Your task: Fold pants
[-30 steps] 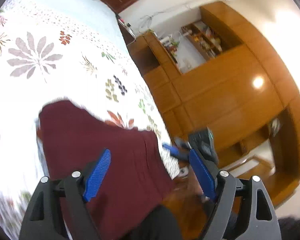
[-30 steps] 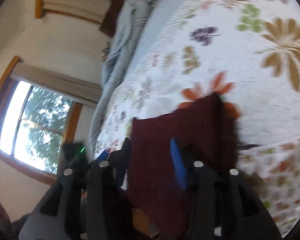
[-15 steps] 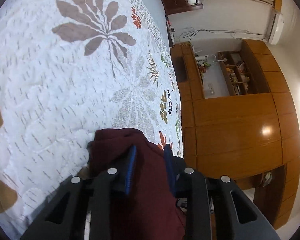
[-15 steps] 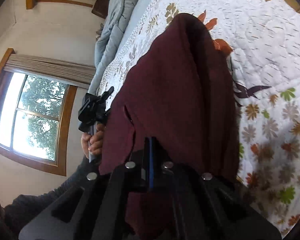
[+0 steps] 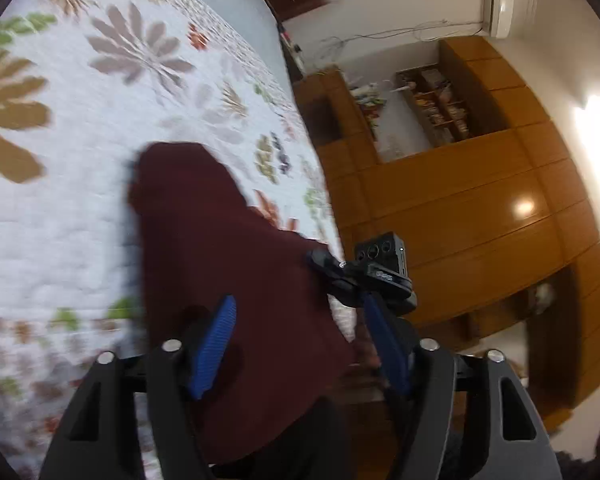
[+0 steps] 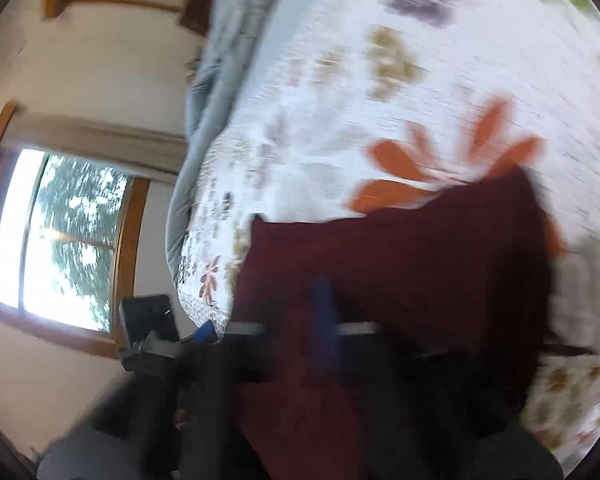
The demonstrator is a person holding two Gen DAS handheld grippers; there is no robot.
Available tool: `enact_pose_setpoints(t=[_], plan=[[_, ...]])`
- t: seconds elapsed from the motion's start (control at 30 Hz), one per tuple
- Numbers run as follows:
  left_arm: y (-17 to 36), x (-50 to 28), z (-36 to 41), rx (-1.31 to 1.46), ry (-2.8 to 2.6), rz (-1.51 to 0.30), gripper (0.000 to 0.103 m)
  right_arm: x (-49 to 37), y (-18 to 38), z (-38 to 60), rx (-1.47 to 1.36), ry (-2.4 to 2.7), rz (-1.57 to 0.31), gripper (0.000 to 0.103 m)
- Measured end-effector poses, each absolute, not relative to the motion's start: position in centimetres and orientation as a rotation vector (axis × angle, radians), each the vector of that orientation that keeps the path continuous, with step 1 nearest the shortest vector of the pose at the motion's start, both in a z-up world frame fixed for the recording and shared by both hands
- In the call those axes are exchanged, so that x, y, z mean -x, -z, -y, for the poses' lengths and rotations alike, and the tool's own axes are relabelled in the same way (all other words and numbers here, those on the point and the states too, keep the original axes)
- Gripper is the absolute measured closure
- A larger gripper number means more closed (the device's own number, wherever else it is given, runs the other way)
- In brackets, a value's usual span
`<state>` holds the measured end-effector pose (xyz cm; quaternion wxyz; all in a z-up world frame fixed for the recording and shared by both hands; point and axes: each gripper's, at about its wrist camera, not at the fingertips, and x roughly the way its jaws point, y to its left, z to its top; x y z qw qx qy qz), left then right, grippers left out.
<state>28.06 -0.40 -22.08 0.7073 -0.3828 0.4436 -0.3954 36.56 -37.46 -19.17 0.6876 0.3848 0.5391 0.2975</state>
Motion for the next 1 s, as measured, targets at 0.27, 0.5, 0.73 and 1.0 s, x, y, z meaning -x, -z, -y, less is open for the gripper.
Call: enact_pose_setpoints(t=[0.27, 0.5, 0.73, 1.0], plan=[[23.5, -28.8, -3.2, 0.675, 0.698, -1.093, 0.012, -31.2, 17.0, 46.1, -0.823, -0.511, -1.183, 0.013], [26.2, -29.7, -2.3, 0.678, 0.695, -1.19, 0.012, -31.0, 19.9, 43.4, -0.796, -0.607, -1.358, 0.011], [25.9, -30.4, -0.9, 0.689, 0.715, -1.212, 0.012, -33.2, 20.8, 39.7, -0.706, -0.649, -1.455, 0.007], [26.8, -30.8, 1.0, 0.753, 0.765, -1.314, 0.012, -34.1, 21.5, 37.3, -0.68, -0.652, -1.481, 0.005]])
